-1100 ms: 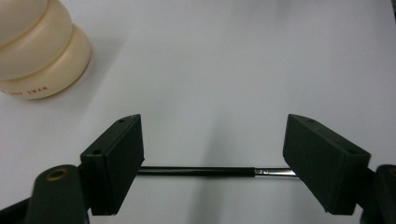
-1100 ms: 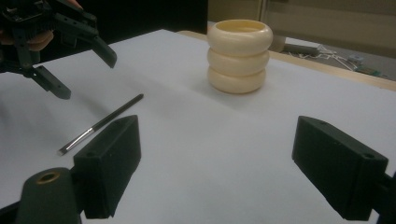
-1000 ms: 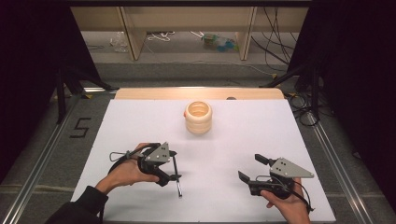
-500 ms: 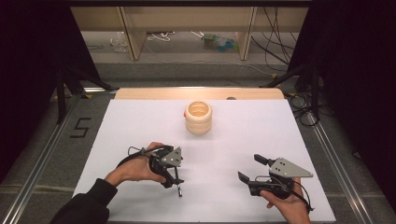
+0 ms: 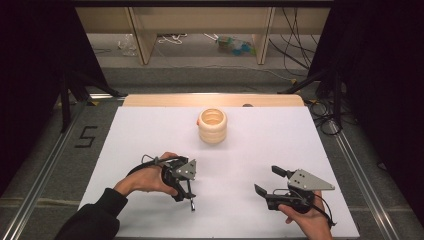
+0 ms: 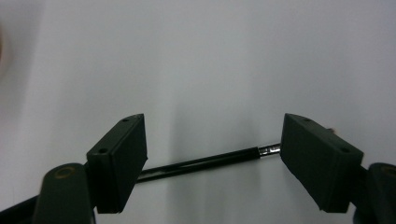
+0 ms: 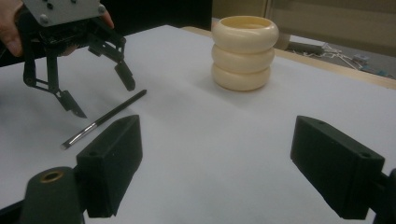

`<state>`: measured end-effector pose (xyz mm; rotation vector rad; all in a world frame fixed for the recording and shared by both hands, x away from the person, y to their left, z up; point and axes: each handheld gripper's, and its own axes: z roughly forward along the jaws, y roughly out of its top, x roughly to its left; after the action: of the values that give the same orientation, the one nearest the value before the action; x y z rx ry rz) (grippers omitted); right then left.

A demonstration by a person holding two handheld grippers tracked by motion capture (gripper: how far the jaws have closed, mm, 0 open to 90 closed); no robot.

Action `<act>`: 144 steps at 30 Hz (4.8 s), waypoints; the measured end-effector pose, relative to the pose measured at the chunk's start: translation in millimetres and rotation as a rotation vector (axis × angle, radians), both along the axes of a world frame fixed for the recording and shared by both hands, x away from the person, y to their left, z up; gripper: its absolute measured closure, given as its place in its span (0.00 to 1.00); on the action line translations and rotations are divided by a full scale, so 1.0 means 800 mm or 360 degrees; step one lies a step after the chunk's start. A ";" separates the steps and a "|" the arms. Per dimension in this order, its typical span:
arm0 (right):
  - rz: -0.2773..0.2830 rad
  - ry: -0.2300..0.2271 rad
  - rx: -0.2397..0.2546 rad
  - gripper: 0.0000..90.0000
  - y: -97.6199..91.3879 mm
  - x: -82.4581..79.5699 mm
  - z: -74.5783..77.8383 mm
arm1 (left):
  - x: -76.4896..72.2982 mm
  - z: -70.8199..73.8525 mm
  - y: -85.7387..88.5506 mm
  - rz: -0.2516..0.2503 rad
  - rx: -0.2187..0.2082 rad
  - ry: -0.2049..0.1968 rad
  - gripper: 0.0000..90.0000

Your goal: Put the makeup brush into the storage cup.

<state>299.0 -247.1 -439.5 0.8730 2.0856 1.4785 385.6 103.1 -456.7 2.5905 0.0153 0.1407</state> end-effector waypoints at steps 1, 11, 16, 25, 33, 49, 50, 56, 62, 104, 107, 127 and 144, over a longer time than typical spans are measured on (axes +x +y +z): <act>0.0002 0.0000 -0.0001 0.20 0.000 0.000 0.000 | 0.000 -0.001 0.000 -0.0004 0.0003 -0.0007 0.27; 0.0006 0.0016 -0.0030 0.20 -0.001 -0.001 0.001 | 0.007 -0.003 0.002 -0.0021 0.0076 0.0008 0.27; 0.0008 0.0047 -0.0020 0.20 0.001 -0.003 0.001 | 0.009 -0.006 0.000 -0.0044 0.0112 0.0001 0.27; 0.0014 0.0046 -0.0029 0.21 0.001 -0.003 0.001 | 0.007 -0.011 -0.003 -0.0084 0.0125 0.0020 0.29; 0.0019 0.0024 -0.0037 0.21 0.001 -0.001 0.001 | 0.009 -0.013 -0.004 -0.0116 0.0156 0.0016 0.30; 0.0024 0.0028 -0.0036 0.22 0.001 -0.001 0.001 | 0.011 -0.019 -0.005 -0.0117 0.0161 0.0062 0.28; 0.0024 0.0028 -0.0036 0.22 0.001 -0.001 0.001 | 0.012 -0.019 -0.004 -0.0119 0.0159 0.0064 0.28; 0.0023 0.0057 -0.0034 0.22 0.002 -0.002 0.001 | 0.014 -0.019 -0.004 -0.0125 0.0153 0.0076 0.28; 0.0024 0.0057 -0.0035 0.22 0.001 -0.002 0.001 | 0.015 -0.017 0.000 -0.0104 0.0152 0.0089 0.37; 0.0038 0.0009 -0.0018 0.22 0.003 -0.001 0.000 | 0.010 -0.011 -0.009 -0.0155 0.0308 0.0149 0.64; 0.0038 0.0008 -0.0021 0.22 0.003 -0.001 0.000 | 0.008 -0.010 -0.011 -0.0179 0.0327 0.0141 0.69; 0.0038 0.0001 -0.0024 0.22 0.003 0.000 0.000 | -0.001 -0.007 -0.020 -0.0236 0.0422 0.0121 0.83; 0.0043 0.0011 -0.0019 0.22 0.003 -0.001 0.000 | -0.008 -0.007 -0.025 -0.0254 0.0448 0.0107 0.89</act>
<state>298.5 -244.3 -439.7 0.8499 2.1170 1.4776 379.3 83.2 -462.2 2.8622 -0.1997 -0.0035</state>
